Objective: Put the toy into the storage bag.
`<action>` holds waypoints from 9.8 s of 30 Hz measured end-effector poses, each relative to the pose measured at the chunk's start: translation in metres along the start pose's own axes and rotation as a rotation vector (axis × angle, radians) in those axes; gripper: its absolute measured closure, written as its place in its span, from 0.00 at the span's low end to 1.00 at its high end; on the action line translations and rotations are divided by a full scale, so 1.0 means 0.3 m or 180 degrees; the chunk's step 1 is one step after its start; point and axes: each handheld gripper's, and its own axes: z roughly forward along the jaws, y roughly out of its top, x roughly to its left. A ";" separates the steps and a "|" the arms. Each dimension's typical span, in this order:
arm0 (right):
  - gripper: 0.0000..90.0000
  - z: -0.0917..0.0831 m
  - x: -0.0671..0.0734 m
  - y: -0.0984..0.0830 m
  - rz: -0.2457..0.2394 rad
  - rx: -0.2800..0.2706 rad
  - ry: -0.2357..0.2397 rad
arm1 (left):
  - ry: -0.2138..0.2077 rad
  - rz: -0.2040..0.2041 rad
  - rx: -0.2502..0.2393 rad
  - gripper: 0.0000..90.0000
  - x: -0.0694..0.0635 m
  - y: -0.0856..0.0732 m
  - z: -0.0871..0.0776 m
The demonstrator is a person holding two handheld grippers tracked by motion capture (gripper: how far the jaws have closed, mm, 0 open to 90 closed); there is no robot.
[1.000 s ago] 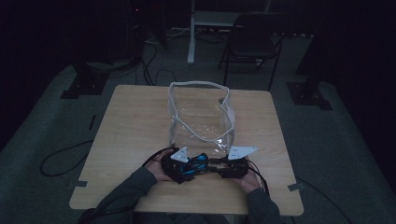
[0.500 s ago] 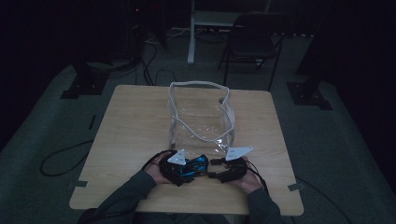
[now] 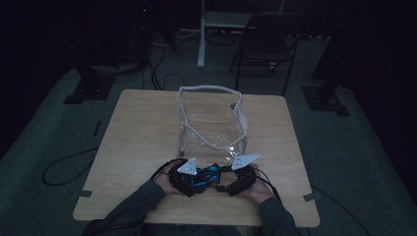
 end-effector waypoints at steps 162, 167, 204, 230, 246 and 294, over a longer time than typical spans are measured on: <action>0.30 -0.338 0.178 0.375 -0.0892 -0.1123 -0.0166 | -0.0126 -0.0852 -0.0304 0.17 0.074 -0.077 -0.072; 0.30 -0.355 0.170 0.405 -0.0914 -0.1160 -0.0146 | -0.0128 -0.0848 -0.0287 0.17 0.075 -0.076 -0.071; 0.30 -0.503 -0.022 0.572 -0.0880 -0.1205 -0.0406 | -0.0165 -0.0891 -0.0264 0.17 0.077 -0.076 -0.068; 0.30 -0.417 -0.240 0.603 -0.0741 -0.0755 -0.0425 | -0.0175 -0.0892 -0.0259 0.17 0.077 -0.075 -0.065; 0.30 -0.335 -0.331 0.608 -0.0640 -0.0516 -0.0351 | -0.0182 -0.0889 -0.0251 0.17 0.078 -0.075 -0.064; 0.29 -0.486 -0.411 0.489 -0.0557 0.0378 -0.0604 | -0.0161 -0.0919 -0.0246 0.17 0.078 -0.075 -0.063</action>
